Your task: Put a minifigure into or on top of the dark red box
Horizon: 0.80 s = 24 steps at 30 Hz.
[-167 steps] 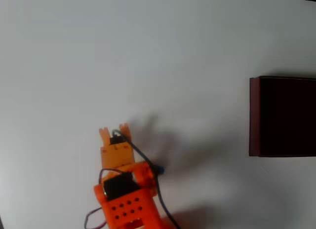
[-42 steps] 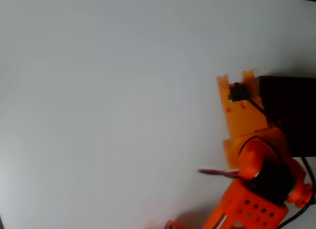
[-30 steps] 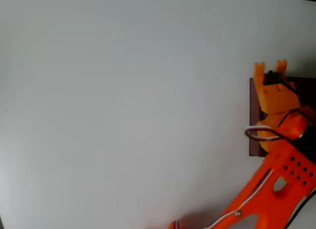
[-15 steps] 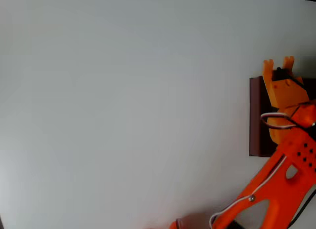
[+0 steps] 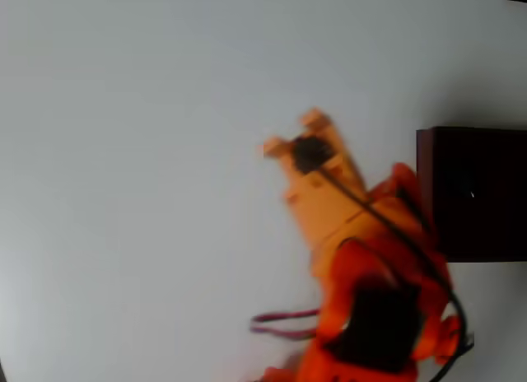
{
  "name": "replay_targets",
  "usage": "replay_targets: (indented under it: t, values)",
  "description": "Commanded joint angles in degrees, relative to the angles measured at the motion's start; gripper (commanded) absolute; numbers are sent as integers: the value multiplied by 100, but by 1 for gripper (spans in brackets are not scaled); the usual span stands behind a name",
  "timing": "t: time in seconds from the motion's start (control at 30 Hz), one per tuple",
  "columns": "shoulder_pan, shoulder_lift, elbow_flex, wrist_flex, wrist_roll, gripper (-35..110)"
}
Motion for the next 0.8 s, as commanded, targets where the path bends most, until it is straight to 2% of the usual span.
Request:
replay_targets:
  t: [0.0, 0.23, 0.37, 0.5, 0.77]
  values:
    - [-1011, 1283, 694, -255, -378, 17]
    - [-3006, 3305, 2593, -888, -475, 14]
    - [-3621, 5054, 3973, -1283, -562, 13]
    - [-3806, 7040, 5054, -1134, -765, 10]
    - [-4280, 7295, 5142, -299, -1828, 3]
